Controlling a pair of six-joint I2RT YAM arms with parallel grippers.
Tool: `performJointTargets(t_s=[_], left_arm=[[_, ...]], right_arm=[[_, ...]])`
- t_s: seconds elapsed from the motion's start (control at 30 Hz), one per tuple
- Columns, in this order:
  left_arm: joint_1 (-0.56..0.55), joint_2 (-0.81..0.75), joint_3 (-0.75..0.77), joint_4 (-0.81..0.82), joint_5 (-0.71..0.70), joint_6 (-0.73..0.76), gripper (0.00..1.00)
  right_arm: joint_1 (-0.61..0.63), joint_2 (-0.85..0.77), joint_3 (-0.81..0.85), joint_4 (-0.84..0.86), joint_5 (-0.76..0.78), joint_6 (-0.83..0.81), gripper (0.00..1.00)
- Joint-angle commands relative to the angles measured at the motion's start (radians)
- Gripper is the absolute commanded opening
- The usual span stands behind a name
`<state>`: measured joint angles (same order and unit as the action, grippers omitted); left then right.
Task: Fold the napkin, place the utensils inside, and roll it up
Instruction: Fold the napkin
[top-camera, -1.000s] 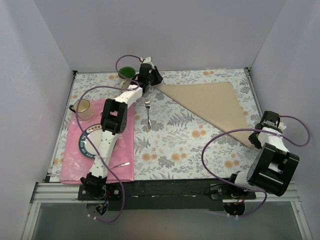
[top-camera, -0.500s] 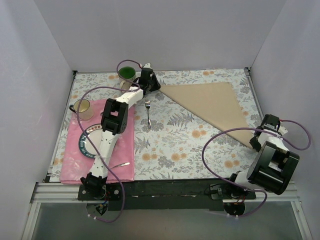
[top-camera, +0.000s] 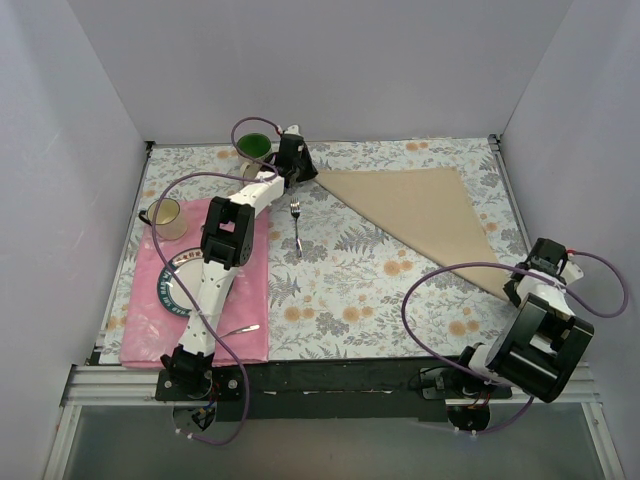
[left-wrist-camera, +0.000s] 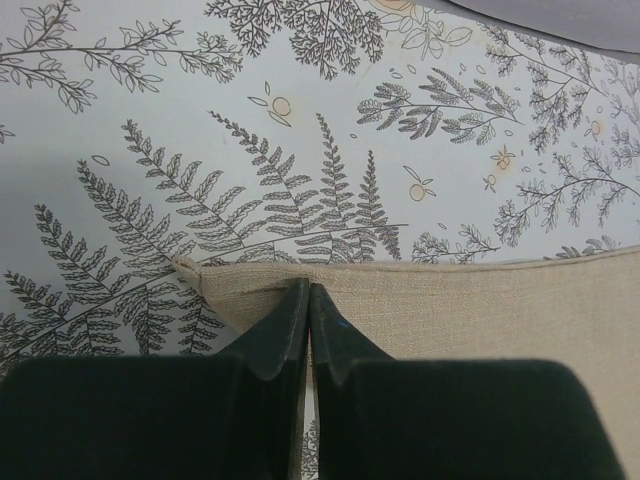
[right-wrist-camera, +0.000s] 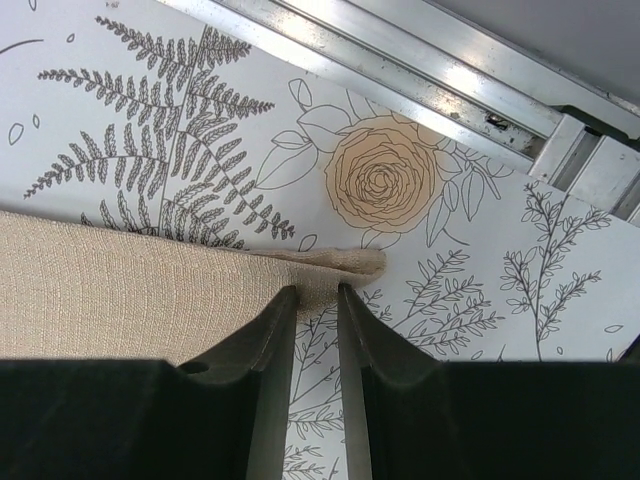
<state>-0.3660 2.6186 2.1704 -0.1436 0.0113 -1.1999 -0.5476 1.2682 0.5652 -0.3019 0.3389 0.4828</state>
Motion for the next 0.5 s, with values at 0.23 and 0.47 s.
performJointTargets(t_s=[0.23, 0.47], left_arm=[[-0.054, -0.110, 0.045, -0.123, 0.045, 0.027, 0.15], [-0.151, -0.245, -0.105, -0.041, 0.119, -0.069, 0.29]], right_arm=[[0.184, -0.053, 0.111, -0.081, 0.148, -0.040, 0.33], [0.510, 0.075, 0.315, -0.065, 0.040, -0.038, 0.50]])
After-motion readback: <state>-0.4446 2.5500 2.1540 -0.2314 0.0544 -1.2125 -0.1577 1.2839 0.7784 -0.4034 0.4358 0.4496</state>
